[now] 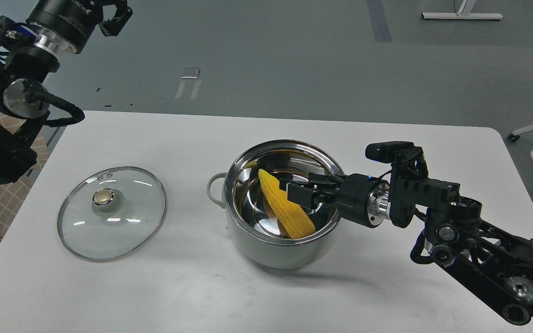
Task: Open pot and put corn in
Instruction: 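Release the corn into the pot and raise the right arm away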
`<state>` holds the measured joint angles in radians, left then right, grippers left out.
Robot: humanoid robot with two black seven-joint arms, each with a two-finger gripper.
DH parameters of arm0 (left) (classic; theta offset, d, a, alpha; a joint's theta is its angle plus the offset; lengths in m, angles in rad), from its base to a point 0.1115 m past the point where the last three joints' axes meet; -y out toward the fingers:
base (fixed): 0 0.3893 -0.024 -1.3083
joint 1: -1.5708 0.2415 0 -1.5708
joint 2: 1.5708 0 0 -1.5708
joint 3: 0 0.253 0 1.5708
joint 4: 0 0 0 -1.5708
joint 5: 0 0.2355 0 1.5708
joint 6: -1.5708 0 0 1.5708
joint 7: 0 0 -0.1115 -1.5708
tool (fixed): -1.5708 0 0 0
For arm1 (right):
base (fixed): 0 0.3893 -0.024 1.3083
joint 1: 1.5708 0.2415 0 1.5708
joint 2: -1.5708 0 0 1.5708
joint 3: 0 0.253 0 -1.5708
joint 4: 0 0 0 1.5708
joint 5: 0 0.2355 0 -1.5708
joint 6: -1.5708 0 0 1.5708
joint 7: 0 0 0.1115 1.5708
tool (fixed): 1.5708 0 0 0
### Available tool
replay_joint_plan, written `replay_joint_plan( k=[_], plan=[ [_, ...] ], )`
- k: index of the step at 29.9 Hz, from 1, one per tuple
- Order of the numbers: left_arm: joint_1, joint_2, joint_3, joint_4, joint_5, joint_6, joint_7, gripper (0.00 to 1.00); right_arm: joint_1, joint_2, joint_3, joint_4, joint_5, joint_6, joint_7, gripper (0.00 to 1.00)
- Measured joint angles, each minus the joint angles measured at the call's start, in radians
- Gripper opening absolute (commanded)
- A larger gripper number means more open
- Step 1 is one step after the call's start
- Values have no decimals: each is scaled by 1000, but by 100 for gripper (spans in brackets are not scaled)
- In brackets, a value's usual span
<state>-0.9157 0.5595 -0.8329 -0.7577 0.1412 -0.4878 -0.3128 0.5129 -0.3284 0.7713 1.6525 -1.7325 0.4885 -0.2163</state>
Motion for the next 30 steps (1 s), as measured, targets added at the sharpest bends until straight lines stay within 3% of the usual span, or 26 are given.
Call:
replay_joint_plan(
  k=[5,17,26,30],
  plan=[
    [0,-1,0,0,0,0,0,97,32,11,71,14,11,0,3,99],
    [0,9,1,-4,0,-1,5,98,172,283,661,-69,96,0,12,100],
    [0,3,-3,6,-6,-1,13,98,233,266,866,-455,582,0,15,100],
    [11,-2,0,10,-6,-1,16,98,284,215,955,-692,759,0,46,100]
  ],
)
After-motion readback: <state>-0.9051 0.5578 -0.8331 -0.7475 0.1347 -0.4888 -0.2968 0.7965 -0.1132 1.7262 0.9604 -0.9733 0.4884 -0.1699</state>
